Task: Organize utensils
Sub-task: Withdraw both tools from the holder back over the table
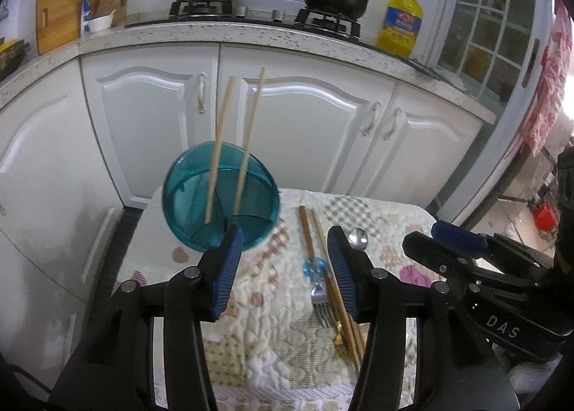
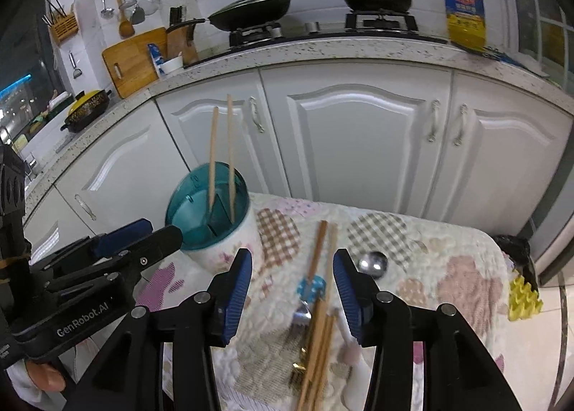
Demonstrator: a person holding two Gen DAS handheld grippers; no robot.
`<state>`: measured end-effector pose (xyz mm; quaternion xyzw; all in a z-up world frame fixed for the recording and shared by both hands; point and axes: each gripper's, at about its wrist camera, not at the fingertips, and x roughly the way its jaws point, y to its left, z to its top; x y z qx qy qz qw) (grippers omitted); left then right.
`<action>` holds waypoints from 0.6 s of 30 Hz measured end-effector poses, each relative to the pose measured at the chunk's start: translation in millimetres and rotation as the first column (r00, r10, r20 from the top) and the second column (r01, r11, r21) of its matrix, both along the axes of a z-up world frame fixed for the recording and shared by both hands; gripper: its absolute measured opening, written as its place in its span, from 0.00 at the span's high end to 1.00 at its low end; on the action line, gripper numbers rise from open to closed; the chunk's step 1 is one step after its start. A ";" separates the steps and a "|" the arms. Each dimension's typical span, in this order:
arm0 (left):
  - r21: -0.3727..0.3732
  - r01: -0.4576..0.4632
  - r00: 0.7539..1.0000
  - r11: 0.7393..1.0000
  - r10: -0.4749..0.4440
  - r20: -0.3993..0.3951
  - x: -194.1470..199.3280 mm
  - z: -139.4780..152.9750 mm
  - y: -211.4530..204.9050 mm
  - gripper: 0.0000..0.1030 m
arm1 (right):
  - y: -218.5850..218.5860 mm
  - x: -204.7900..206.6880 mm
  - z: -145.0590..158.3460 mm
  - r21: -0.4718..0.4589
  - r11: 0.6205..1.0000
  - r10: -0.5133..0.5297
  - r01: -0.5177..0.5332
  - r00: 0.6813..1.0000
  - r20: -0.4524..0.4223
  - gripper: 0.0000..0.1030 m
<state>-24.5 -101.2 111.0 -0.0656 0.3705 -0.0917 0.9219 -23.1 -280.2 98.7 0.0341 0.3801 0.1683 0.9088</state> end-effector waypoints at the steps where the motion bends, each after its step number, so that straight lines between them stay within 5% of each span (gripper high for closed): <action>1: 0.002 0.005 1.000 1.000 -0.005 0.001 -1.5 0.0 -3.3 0.52 | -4.0 -3.7 -0.8 -0.004 1.000 -0.007 0.007 1.000 0.000 0.55; 18: 0.025 0.073 0.997 0.997 -0.073 0.002 -18.4 -0.4 -37.6 0.51 | -37.1 -30.3 -6.1 -0.003 0.998 -0.070 0.070 0.998 -0.009 0.51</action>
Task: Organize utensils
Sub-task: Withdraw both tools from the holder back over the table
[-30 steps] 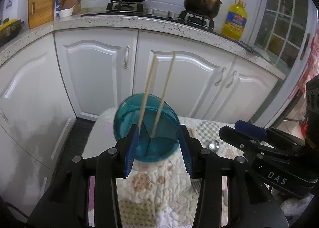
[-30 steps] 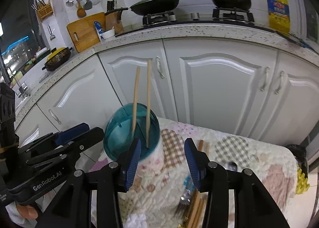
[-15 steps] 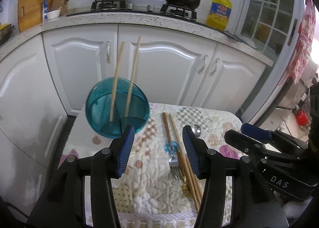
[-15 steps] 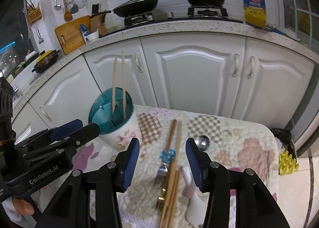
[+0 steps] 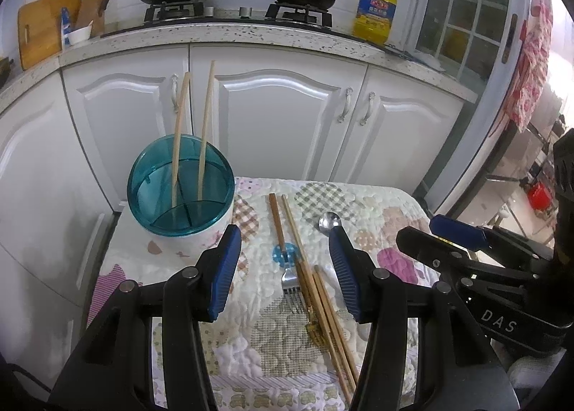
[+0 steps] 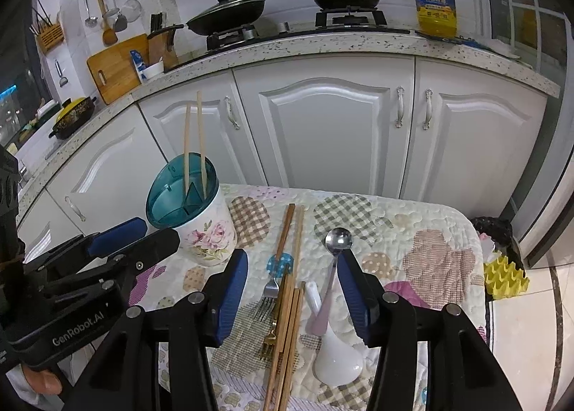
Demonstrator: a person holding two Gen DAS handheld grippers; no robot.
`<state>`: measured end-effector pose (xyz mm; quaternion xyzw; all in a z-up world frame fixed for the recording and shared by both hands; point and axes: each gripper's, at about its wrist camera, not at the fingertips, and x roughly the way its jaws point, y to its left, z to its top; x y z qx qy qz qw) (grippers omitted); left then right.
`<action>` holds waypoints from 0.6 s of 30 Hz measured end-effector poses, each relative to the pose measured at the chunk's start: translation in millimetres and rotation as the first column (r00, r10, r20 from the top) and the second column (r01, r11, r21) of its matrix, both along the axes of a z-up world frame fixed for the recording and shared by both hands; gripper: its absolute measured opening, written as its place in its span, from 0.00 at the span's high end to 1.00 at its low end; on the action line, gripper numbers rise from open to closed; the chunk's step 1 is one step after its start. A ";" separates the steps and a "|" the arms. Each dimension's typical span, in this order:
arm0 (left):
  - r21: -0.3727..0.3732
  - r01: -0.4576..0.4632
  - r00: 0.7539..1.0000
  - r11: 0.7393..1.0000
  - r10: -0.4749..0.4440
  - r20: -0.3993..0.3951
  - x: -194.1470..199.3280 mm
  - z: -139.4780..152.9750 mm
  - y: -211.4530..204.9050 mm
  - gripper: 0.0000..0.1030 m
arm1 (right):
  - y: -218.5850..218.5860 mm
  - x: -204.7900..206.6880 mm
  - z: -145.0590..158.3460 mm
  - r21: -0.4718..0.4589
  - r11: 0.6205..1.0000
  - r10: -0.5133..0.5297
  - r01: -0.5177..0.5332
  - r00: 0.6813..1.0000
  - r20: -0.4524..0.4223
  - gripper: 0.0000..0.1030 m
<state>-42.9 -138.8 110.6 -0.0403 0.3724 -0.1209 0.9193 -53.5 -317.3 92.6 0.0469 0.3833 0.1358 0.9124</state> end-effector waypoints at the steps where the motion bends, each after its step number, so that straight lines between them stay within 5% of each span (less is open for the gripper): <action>1: 0.002 0.003 1.000 1.000 -0.003 0.000 -0.4 -0.3 -1.2 0.51 | -0.5 -0.3 0.0 -0.001 1.000 -0.001 0.001 1.000 0.000 0.50; 18: 0.000 0.034 0.998 0.999 -0.034 -0.059 6.5 -20.5 -9.4 0.51 | -13.7 4.3 -15.1 -0.009 1.000 -0.020 0.019 0.999 -0.044 0.48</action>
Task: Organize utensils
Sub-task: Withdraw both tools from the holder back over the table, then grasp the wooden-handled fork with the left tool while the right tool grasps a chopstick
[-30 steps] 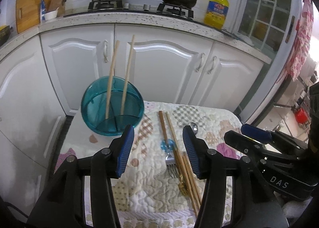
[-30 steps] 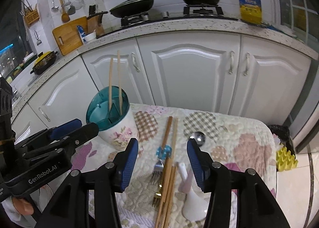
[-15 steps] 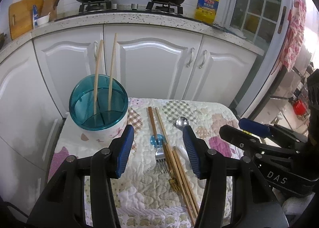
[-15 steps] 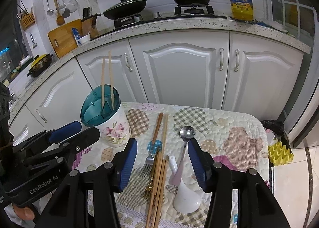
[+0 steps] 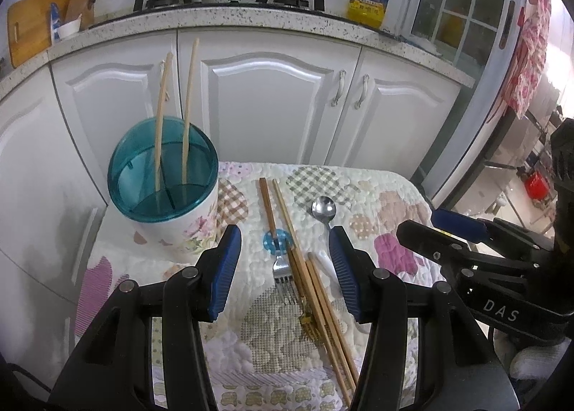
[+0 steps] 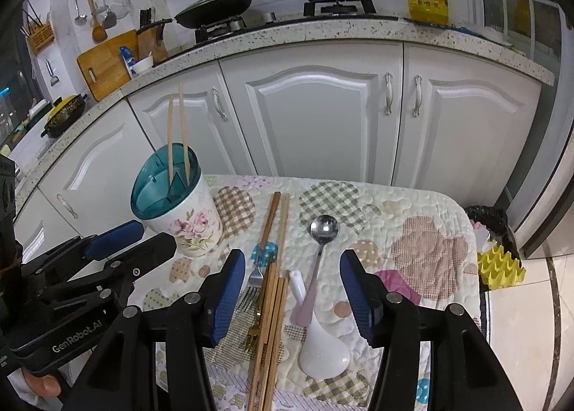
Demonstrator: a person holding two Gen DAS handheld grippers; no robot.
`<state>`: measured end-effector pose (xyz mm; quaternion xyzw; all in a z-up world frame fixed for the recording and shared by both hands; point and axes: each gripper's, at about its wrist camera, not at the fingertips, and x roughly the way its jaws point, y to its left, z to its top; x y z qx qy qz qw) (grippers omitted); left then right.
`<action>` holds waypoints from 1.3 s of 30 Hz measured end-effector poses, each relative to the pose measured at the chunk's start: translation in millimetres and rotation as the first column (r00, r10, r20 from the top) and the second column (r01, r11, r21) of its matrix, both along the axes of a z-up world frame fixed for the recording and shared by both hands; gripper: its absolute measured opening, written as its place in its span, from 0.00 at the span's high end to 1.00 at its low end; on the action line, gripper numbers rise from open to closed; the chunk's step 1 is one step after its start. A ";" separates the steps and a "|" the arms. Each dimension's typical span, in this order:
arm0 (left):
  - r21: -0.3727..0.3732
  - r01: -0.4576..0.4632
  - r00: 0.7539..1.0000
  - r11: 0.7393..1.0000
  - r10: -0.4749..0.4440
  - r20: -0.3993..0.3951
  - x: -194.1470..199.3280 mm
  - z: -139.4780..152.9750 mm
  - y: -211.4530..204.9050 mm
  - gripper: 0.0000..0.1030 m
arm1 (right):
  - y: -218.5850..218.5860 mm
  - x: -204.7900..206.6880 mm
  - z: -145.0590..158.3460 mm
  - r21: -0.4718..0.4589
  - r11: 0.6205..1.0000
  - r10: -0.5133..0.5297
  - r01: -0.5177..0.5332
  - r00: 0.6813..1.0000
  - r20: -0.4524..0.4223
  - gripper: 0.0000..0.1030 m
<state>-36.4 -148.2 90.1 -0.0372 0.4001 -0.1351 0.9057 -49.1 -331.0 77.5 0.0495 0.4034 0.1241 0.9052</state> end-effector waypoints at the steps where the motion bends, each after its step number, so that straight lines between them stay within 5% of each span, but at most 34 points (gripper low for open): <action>1: -0.011 0.003 1.000 1.000 -0.003 -0.012 1.3 -2.8 1.9 0.51 | -0.5 1.8 -2.6 0.001 1.000 0.001 -0.001 1.000 -0.008 0.48; 11: -0.040 -0.011 0.993 0.999 0.006 -0.118 10.1 -45.6 31.0 0.51 | -3.2 27.5 -51.7 0.054 0.998 0.039 -0.032 0.989 -0.141 0.49; 13: -0.034 -0.015 0.991 0.999 0.011 -0.132 10.5 -52.8 33.4 0.51 | 2.8 34.9 -64.1 0.064 0.996 0.069 -0.060 0.984 -0.164 0.61; 18: -0.027 -0.003 0.986 1.000 -0.001 -0.169 12.2 -68.2 33.9 0.51 | 18.9 63.3 -88.8 0.095 0.990 0.124 -0.105 0.968 -0.219 0.69; 30: -0.027 -0.015 0.975 1.000 0.009 -0.222 31.8 -86.6 33.3 0.51 | 48.9 142.6 -128.0 0.062 0.992 0.121 -0.107 0.944 -0.308 0.71; 36: -0.032 -0.008 0.974 0.999 0.001 -0.227 44.9 -91.1 21.9 0.51 | 52.6 161.4 -137.0 0.047 0.993 0.121 -0.112 0.944 -0.306 0.94; 39: -0.033 -0.006 0.974 0.999 -0.002 -0.225 56.1 -95.5 12.8 0.51 | 35.6 158.3 -135.1 0.058 0.994 0.109 -0.096 0.945 -0.307 0.94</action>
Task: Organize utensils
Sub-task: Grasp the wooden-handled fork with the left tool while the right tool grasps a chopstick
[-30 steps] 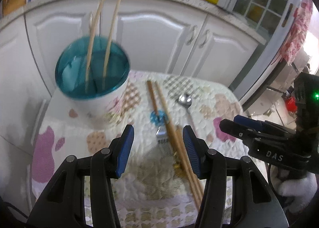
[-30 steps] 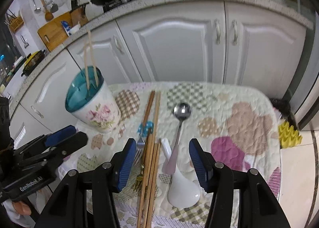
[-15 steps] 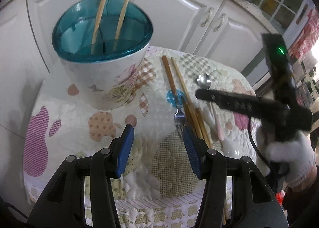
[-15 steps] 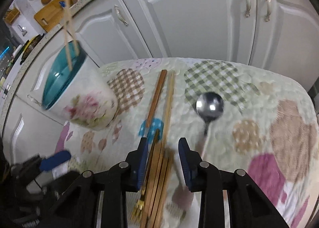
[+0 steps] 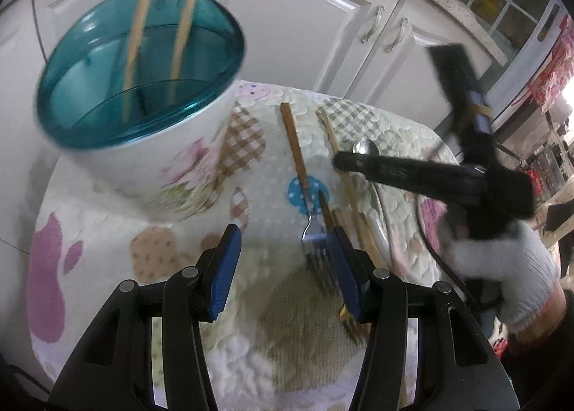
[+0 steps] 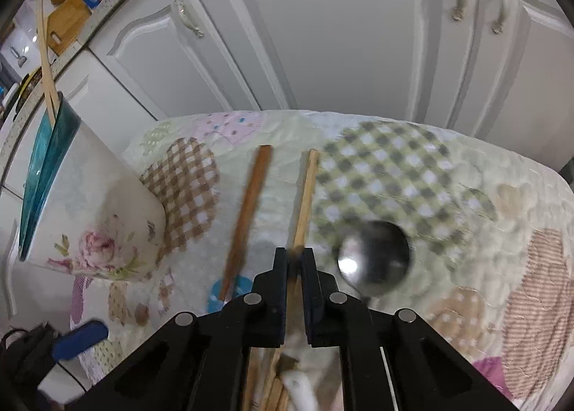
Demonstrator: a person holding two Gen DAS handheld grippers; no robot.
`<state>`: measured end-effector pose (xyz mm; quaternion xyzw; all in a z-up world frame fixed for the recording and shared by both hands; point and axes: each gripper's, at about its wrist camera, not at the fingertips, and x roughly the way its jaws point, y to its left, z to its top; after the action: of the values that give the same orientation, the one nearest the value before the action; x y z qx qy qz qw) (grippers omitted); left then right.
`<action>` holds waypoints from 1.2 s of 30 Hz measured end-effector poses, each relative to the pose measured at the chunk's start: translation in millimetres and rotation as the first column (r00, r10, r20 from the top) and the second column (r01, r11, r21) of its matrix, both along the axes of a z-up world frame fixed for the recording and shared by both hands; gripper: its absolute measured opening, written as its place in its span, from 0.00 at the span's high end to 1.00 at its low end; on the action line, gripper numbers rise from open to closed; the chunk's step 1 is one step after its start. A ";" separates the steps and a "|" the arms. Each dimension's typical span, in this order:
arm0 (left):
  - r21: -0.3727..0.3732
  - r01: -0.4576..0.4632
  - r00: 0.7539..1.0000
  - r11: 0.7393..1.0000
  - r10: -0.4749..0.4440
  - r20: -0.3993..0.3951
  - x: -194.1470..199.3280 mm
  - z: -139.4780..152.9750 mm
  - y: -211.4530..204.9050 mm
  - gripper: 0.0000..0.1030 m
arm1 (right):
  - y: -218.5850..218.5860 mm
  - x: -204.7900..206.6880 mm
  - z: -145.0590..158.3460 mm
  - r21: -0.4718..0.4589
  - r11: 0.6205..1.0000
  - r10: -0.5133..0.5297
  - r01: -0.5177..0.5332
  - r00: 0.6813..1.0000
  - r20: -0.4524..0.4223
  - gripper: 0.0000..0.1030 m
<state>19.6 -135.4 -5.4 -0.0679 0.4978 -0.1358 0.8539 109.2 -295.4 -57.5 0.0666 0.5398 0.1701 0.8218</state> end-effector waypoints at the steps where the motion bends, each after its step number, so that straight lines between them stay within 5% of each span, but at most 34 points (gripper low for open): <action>1: 0.000 0.000 1.000 1.000 0.000 0.000 4.6 -2.3 -4.5 0.51 | -6.1 -1.6 0.9 0.014 1.000 -0.007 0.007 1.000 -0.002 0.94; 8: 0.035 -0.013 1.000 0.999 0.014 -0.014 34.7 -21.2 -29.0 0.56 | -40.7 -15.8 1.1 0.066 0.997 -0.037 0.039 0.999 -0.028 0.95; 16: 0.041 0.009 0.998 0.999 -0.006 -0.061 50.7 -41.6 -39.7 0.92 | -59.0 -36.9 17.0 0.173 0.984 -0.040 0.043 0.999 -0.018 0.95; 24: -0.011 0.050 0.992 0.999 -0.051 -0.114 21.7 -34.8 -14.7 0.95 | -66.6 -69.7 30.1 0.276 0.961 0.000 0.012 0.999 -0.042 0.95; 31: 0.008 0.078 0.986 0.997 -0.076 -0.148 -31.7 -31.7 10.0 0.95 | -47.6 -101.8 21.4 0.395 0.919 0.066 -0.020 0.993 -0.102 0.95; 36: 0.038 0.066 0.985 0.997 -0.059 -0.160 -58.9 -35.4 25.3 0.95 | -18.4 -120.3 3.7 0.395 0.916 0.130 -0.063 0.981 -0.146 0.95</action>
<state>-39.3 -110.1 -40.8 -0.0447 0.5690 -0.1459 0.8081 -11.1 -313.7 -53.9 0.2157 0.5655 0.3080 0.7341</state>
